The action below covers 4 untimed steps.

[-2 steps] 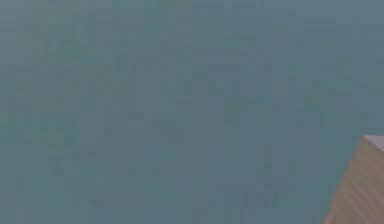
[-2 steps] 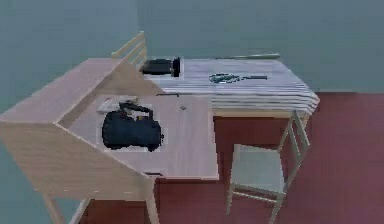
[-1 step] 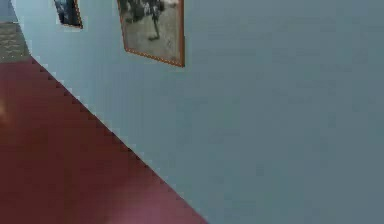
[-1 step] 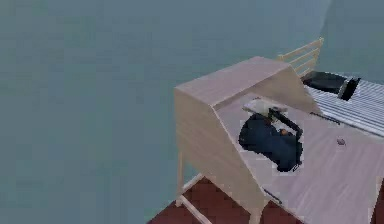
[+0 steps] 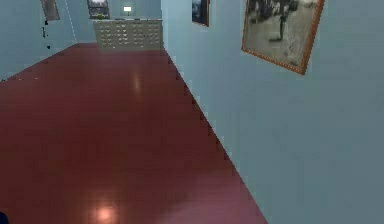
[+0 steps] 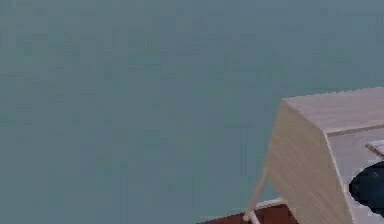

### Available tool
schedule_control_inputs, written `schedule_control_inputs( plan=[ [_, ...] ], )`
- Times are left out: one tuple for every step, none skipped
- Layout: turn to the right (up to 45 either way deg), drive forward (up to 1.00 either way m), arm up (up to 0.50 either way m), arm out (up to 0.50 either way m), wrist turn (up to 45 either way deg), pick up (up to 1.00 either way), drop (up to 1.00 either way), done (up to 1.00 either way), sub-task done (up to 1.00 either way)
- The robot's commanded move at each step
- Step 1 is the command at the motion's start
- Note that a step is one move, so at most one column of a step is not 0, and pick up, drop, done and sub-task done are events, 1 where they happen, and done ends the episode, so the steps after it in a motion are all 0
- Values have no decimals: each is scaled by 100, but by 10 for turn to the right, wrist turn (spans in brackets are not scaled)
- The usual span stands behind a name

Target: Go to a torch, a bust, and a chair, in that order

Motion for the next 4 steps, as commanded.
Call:
schedule_control_inputs(
  plan=[
    [0, 85, 0, 0, 0, 0, 0, 0, 0],
    [-450, 0, 0, 0, 0, 0, 0, 0, 0],
    [-120, 0, 0, 0, 0, 0, 0, 0, 0],
    [0, 10, 0, 0, 0, 0, 0, 0, 0]
  ],
)
